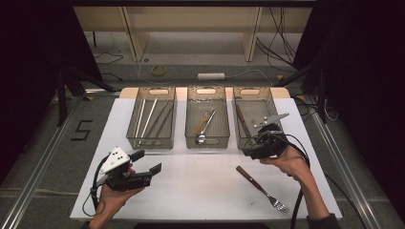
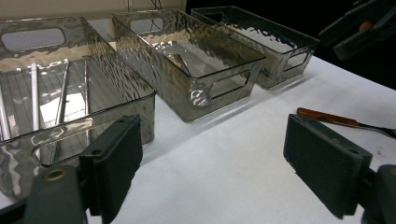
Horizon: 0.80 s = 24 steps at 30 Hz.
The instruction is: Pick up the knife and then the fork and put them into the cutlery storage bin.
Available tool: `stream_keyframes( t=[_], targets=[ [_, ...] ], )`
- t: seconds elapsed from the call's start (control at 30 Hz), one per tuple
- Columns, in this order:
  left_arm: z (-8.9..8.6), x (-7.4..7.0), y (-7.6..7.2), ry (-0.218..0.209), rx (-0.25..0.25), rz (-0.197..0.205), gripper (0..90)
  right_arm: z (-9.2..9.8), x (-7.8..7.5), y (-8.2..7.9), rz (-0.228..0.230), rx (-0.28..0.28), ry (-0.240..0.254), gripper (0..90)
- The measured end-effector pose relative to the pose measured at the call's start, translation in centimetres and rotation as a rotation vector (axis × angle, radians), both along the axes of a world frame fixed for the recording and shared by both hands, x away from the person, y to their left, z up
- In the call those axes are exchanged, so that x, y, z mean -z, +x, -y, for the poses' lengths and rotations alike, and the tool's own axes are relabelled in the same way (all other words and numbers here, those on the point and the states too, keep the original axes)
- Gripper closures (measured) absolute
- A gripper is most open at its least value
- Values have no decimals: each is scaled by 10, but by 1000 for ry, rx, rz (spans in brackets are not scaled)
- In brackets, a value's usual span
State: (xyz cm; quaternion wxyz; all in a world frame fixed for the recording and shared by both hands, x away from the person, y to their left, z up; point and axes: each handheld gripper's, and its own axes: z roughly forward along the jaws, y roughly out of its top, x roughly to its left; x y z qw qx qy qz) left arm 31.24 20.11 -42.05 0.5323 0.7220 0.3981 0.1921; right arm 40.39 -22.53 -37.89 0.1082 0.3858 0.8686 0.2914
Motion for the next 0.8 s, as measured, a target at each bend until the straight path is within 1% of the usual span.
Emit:
stream_keyframes(
  t=[0.07, 0.13, 0.23, 0.5, 0.8],
  targets=[
    [0, 0, 0, -1, 0, 0, 191, 0, 3, -3, -21, -3, -4, 327],
    [-1, 0, 0, -2, 0, 0, 190, 1, 6, -6, -31, -7, -19, 325],
    [-1, 0, 0, -2, 0, 2, 190, 2, 10, -9, -51, -12, -25, 324],
    [-1, 0, -1, 0, 0, 2, 190, 5, 19, -18, -89, -23, -47, 310],
    [-1, -1, -1, 2, 1, 3, 189, 3, 29, -24, -124, -38, -92, 292]
  ],
)
